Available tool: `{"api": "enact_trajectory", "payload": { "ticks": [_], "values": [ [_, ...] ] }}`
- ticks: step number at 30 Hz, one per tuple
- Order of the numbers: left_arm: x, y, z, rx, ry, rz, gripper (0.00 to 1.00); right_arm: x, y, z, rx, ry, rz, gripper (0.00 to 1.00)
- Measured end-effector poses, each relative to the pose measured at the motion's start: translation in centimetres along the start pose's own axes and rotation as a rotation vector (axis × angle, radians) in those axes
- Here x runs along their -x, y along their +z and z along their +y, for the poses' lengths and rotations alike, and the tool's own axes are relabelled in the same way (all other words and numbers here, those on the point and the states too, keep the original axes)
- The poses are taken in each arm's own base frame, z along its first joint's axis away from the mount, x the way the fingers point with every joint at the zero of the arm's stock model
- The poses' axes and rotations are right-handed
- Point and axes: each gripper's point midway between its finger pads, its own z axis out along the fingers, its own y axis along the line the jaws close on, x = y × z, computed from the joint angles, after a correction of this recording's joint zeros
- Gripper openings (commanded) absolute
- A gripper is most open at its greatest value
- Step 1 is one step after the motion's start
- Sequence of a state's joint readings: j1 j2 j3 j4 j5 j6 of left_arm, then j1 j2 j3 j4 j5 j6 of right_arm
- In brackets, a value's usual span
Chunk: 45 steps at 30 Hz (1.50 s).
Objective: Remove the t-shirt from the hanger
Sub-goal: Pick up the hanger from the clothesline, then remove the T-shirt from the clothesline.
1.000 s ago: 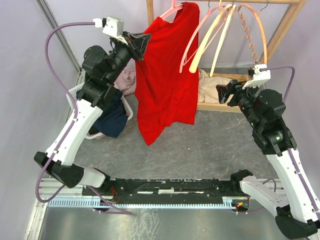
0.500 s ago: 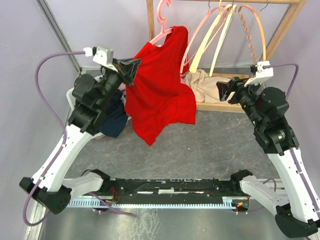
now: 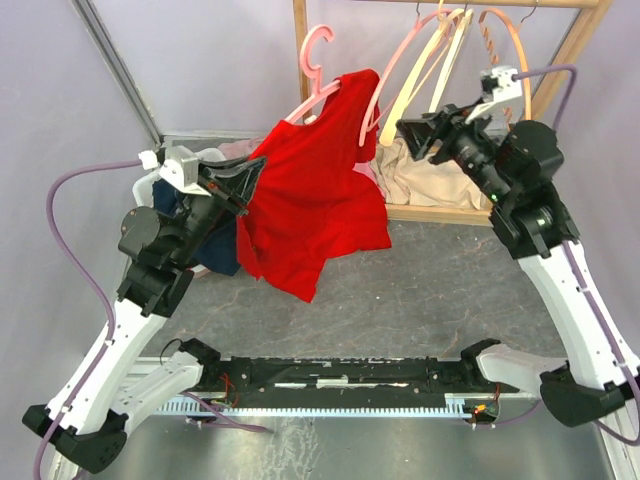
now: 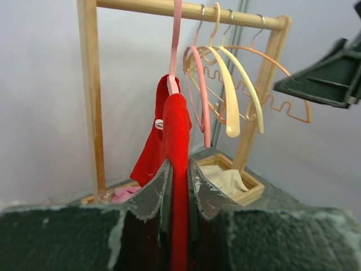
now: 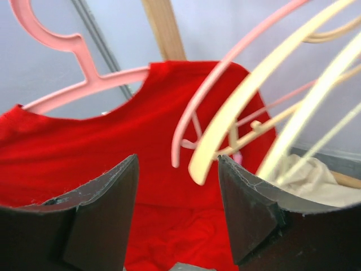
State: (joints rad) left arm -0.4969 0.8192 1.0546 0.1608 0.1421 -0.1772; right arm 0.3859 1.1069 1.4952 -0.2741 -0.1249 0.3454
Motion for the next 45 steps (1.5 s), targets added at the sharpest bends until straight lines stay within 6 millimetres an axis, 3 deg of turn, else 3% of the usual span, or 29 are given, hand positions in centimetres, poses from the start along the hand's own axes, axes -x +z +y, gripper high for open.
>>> {"api": "enact_trajectory", "payload": {
  "ticks": [7,13,26,32,38,45],
  "values": [
    [-1.7,-0.6,-1.0,-0.061,-0.035,0.01,0.03,-1.6,3.8,4.4,0.121,0.014,0.056,0.66],
    [-2.0,-0.7,-1.3,-0.08,-0.046,0.012,0.03,-2.5,6.2,6.3,0.136,0.013,0.086,0.62],
    [0.1,-1.5,-2.3,-0.117,-0.035,-0.051,0.03,-4.4,9.5,5.1,0.017,0.033,0.153,0.53],
    [0.6,-1.9,-2.5,-0.121,-0.032,-0.065,0.03,-5.3,10.1,4.9,0.002,0.051,0.17,0.38],
    [0.2,-2.0,-2.4,-0.121,-0.033,-0.059,0.03,-4.8,10.3,5.1,0.004,0.064,0.146,0.43],
    [-0.4,-2.1,-2.6,-0.136,-0.046,-0.048,0.03,-4.5,10.2,4.8,-0.013,0.067,0.127,0.42]
  ]
}}
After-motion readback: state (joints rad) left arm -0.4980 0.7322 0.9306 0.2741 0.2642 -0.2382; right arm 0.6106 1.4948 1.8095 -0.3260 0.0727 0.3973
